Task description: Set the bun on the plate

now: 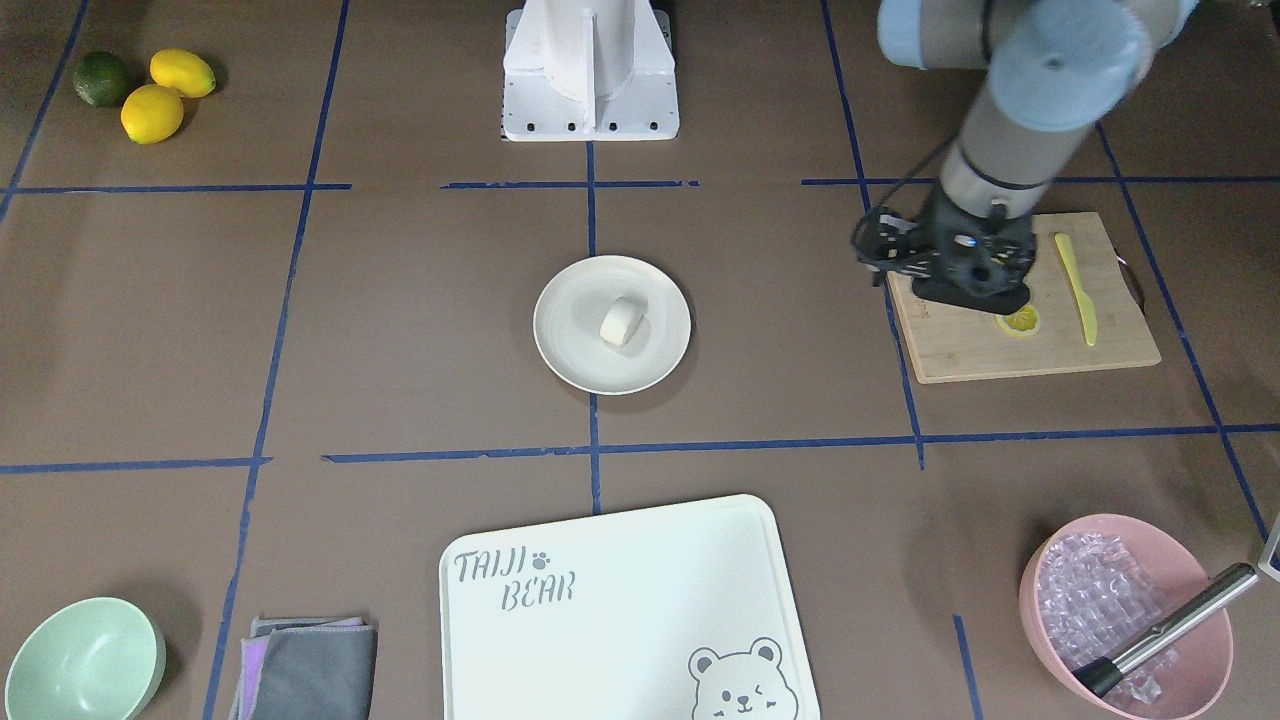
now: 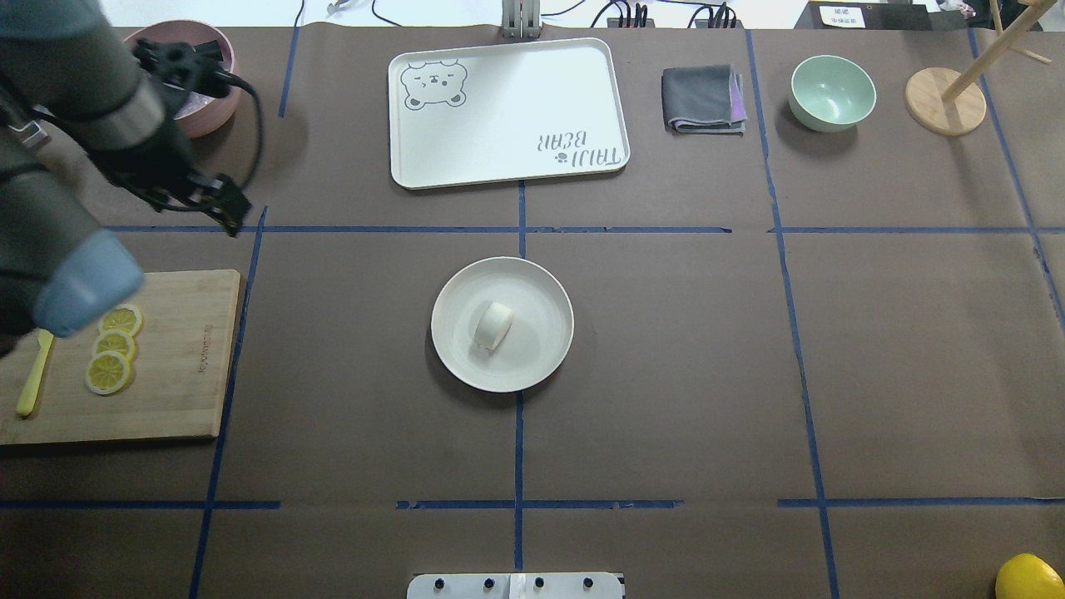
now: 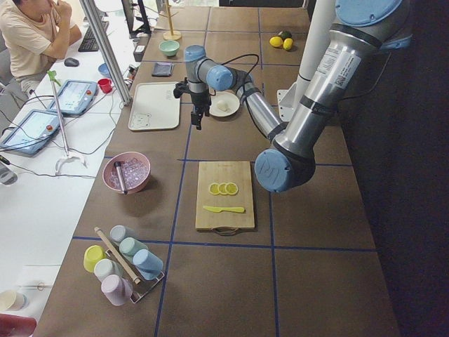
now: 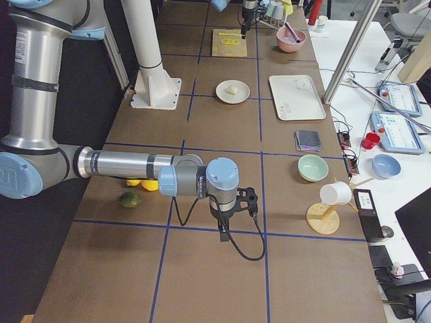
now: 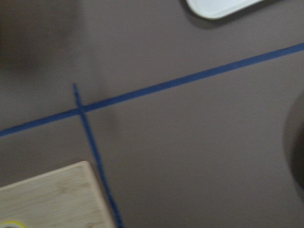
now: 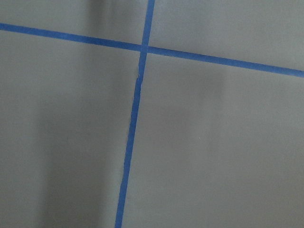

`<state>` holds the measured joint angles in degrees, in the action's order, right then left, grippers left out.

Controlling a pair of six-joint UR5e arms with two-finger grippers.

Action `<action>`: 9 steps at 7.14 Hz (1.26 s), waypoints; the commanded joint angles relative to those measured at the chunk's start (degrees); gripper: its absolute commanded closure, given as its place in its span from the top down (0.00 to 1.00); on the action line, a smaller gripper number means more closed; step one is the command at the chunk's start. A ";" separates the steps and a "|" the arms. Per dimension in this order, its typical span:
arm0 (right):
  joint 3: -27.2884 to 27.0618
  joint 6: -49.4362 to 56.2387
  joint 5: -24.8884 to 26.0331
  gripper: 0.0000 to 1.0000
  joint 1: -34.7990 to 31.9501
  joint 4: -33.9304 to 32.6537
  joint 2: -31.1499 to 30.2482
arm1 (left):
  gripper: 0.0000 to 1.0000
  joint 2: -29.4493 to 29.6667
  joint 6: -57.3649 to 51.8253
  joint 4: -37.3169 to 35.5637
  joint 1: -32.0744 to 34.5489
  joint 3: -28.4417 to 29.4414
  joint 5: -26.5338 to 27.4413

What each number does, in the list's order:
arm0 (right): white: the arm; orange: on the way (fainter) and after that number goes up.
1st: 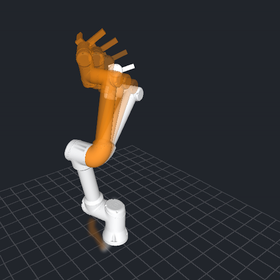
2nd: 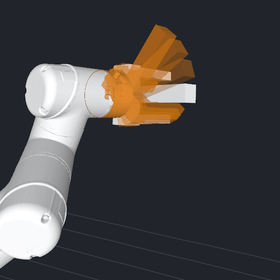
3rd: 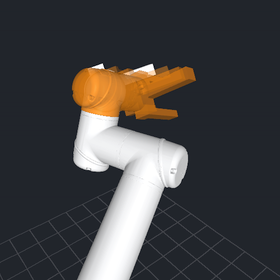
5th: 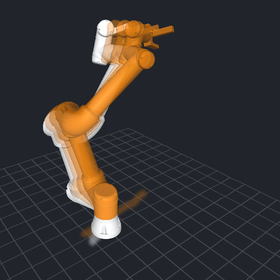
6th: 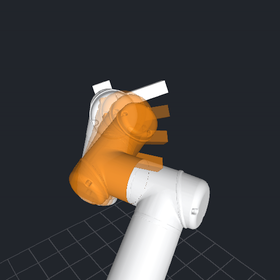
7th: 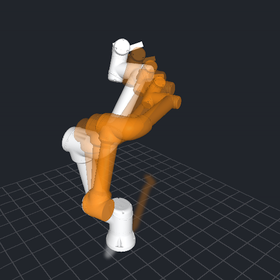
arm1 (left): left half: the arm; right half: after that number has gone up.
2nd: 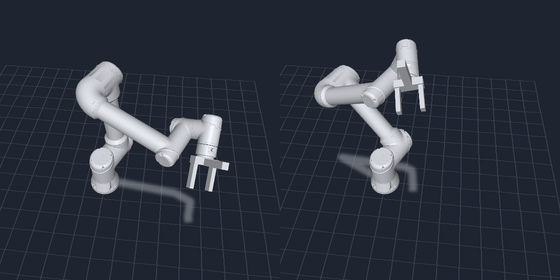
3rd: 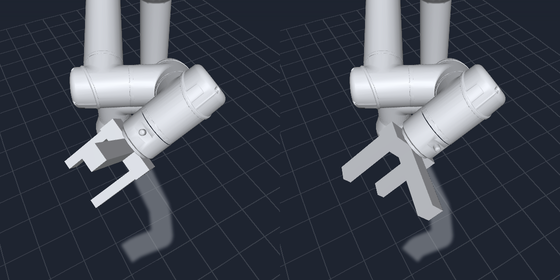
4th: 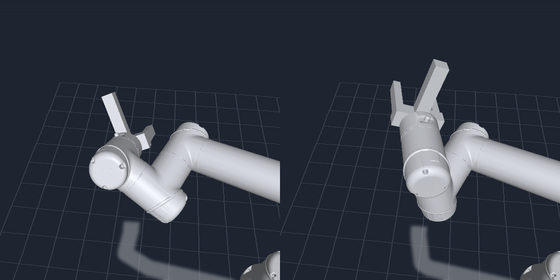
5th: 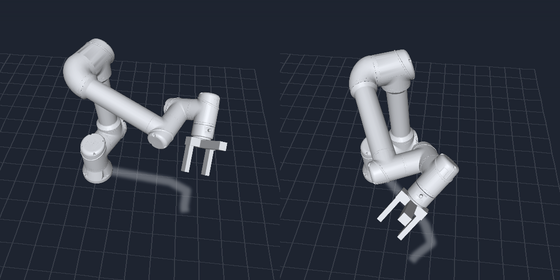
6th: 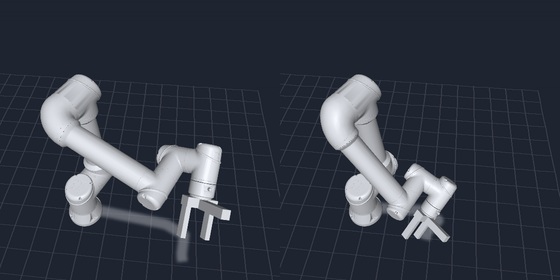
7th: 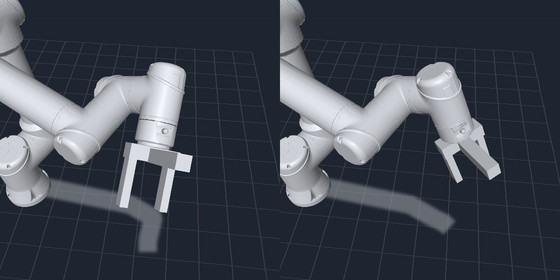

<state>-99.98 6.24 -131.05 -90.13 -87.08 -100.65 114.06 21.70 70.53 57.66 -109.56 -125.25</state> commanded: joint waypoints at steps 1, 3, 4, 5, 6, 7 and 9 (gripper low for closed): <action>0.05 0.00 -1.56 1.00 -0.05 -1.59 0.54 | 1.00 -7.95 -18.63 -2.66 17.68 1.36 -10.07; -0.39 0.08 -2.28 1.00 -0.05 -2.83 0.71 | 1.00 -13.05 -38.20 -2.77 28.51 10.36 -10.54; -0.30 0.08 -2.28 1.00 -0.05 -2.66 0.71 | 1.00 -16.03 -40.74 -2.68 30.13 11.99 -10.02; -0.30 0.08 -2.36 1.00 -0.05 -2.57 0.63 | 1.00 -22.59 -40.68 -1.81 30.05 12.35 -10.01; -0.39 0.08 -2.37 1.00 -0.05 -2.39 0.54 | 1.00 -23.70 -40.77 0.90 30.49 13.14 -9.93; -0.39 0.08 -2.37 1.00 -0.05 -2.22 0.54 | 1.00 -24.14 -39.81 1.19 31.10 13.76 -9.93; -0.30 -0.09 -2.10 1.00 0.04 -2.04 0.45 | 1.00 -23.71 -39.27 1.19 31.11 13.67 -7.49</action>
<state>-100.35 6.25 -133.28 -90.13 -89.24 -100.16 90.31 -17.75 71.54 88.67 -96.23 -134.42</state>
